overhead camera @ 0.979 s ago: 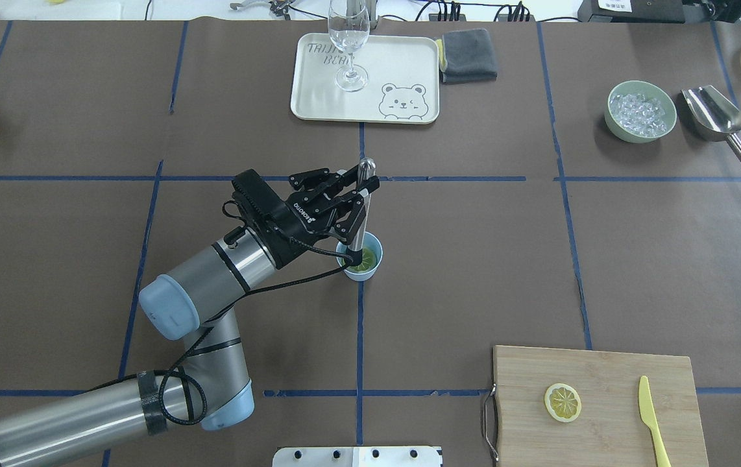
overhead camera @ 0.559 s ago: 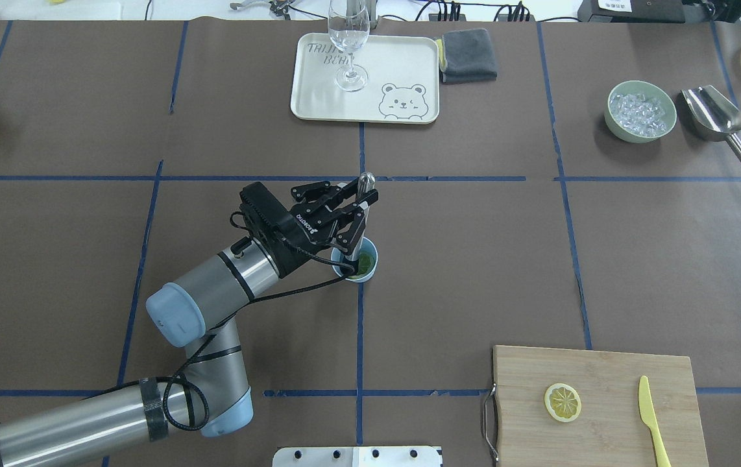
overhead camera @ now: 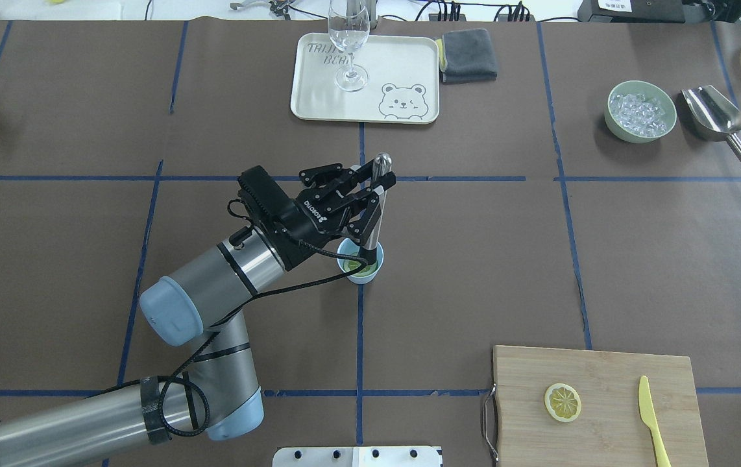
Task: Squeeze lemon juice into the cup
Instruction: 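Stir the cup contents with the muddler held in the left gripper, then lift the muddler out of the cup and carry it back toward its spot, then lower the muddler upright onto the table and open the left gripper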
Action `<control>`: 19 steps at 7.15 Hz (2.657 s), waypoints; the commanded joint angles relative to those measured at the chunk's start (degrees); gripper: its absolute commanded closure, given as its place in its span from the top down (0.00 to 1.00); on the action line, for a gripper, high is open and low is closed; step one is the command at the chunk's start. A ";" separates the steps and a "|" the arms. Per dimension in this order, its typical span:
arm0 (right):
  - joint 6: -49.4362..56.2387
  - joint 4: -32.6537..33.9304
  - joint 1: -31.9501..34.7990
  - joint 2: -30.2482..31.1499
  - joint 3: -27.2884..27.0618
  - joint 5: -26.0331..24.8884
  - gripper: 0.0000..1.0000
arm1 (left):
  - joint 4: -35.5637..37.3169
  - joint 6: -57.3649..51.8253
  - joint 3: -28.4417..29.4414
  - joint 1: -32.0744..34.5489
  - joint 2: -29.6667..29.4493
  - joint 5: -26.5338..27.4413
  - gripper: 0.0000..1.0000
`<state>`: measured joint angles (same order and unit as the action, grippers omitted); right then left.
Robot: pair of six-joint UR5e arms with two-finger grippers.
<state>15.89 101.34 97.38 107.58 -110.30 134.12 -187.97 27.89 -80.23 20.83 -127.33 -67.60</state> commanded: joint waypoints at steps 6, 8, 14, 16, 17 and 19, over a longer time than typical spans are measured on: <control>-0.16 0.00 0.09 -0.09 0.18 -0.17 1.00 | 53.95 4.09 -19.87 5.09 1.29 -6.90 0.00; -0.25 -0.09 0.09 -0.53 1.49 -0.17 1.00 | 61.12 5.60 -20.92 10.25 8.03 -17.25 0.00; -0.16 -0.09 0.53 -0.62 1.67 -0.26 1.00 | 90.24 8.76 -23.04 19.50 22.35 -26.89 0.00; -0.07 -0.17 0.53 -0.62 1.67 -0.35 1.00 | 90.24 12.42 -22.34 21.18 26.07 -26.97 0.00; -0.07 -0.18 0.53 -0.62 1.67 -0.35 1.00 | 90.24 20.55 -21.38 20.92 26.00 -26.89 0.00; -0.33 -2.88 0.53 -0.53 2.71 -0.44 1.00 | 90.15 22.30 -19.71 20.92 26.08 -26.89 0.00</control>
<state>15.77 100.23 97.91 106.98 -108.38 133.75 -97.76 48.57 -101.19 41.73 -101.36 -94.49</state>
